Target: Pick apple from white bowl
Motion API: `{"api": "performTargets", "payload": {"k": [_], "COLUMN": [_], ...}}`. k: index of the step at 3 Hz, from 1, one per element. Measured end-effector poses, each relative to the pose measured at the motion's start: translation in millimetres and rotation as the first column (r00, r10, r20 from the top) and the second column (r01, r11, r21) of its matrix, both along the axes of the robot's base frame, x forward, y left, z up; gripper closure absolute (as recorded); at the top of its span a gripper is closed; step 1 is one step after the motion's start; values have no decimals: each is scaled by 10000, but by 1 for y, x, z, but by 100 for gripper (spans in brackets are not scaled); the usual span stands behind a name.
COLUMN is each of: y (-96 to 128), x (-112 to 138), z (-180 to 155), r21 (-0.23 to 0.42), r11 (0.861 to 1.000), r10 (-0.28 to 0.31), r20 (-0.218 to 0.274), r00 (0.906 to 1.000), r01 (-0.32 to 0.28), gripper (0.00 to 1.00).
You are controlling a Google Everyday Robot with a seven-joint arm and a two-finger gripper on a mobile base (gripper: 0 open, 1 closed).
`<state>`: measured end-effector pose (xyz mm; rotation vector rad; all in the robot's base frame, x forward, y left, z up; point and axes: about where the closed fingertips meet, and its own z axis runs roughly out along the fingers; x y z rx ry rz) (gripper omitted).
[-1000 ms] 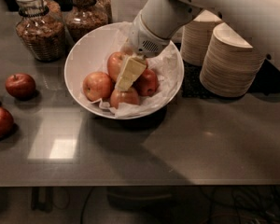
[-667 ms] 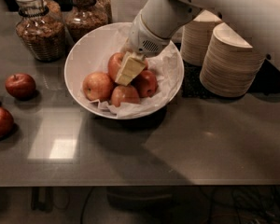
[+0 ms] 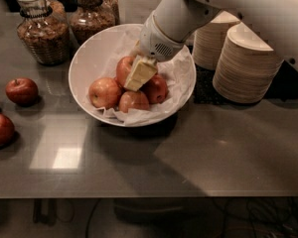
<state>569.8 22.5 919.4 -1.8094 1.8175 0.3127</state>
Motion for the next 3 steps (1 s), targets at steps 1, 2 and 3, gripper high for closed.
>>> {"api": "performTargets", "payload": {"k": [1,2,3], "y": [-10,-22,-22], "x": [-9,-16,-16], "z": [33,78,78], "r21": [369,710,710], "r11": [9993,9972,9972], "r10": [73,135,135], "r20": [505,1367,1367], "r00": [9987,9905,9905], "r01": [-92,-234,-234], "gripper": [100,100,100]}}
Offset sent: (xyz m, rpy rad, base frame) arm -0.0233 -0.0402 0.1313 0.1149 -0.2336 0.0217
